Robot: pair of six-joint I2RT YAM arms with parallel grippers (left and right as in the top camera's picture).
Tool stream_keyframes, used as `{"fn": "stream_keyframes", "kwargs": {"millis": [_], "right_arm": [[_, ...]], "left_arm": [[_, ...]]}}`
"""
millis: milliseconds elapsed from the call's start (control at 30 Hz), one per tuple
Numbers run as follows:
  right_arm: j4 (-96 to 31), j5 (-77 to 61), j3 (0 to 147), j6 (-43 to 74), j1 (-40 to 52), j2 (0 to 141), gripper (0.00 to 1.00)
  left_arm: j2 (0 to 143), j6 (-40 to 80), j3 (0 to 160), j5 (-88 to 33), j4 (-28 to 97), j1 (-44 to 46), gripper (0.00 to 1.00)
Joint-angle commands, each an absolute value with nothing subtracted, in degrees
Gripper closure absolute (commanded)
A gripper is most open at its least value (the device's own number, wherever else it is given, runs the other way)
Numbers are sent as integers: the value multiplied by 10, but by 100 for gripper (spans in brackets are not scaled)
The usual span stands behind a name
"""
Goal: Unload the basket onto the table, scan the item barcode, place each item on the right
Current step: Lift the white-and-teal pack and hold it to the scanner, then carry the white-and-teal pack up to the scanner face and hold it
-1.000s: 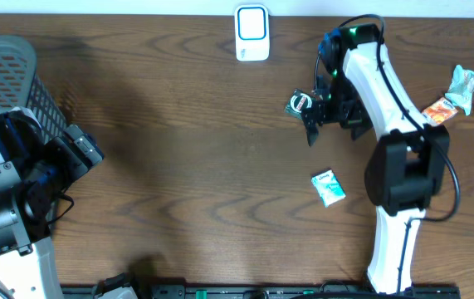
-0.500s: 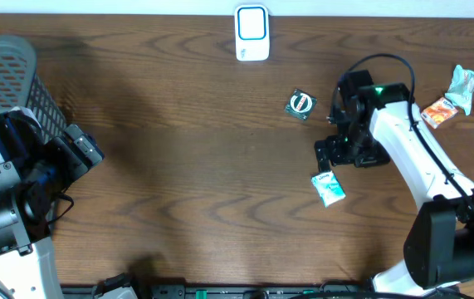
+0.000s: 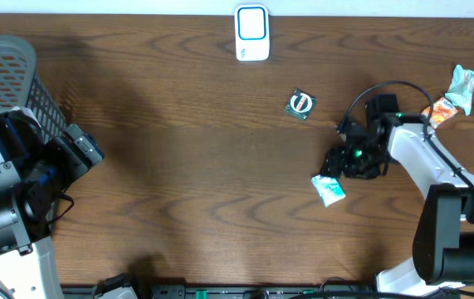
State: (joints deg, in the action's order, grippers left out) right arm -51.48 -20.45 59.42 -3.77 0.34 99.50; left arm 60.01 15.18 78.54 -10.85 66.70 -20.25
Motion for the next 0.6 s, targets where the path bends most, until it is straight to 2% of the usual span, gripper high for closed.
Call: {"fn": "stream_keyframes", "kwargs": {"millis": [0,67,233,267,400,500,567], "right_arm": [[-496,-241,554,-59,1,998,42],[-474,-239,531,-58,1,998,47],[-443,-266,505,-37,1,998,96],[-441,-299,505,-37,1,998,99],[-418,-416,507,-37,1,997,99],[-371,-561,513,-37,1,997,99],[-294,-684,521,-14,1,997,99]], "left_arm": [[600,153,794,-114,668,-206,2],[600,153,794,-114,668,-206,2],[600,153,794,-114,668,-206,2],[600,153,794,-114,668,-206,2],[600,153,794,-114,668,-206,2],[600,153,794,-114,668,-206,2],[600,153,794,-114,668,-206,2]]}}
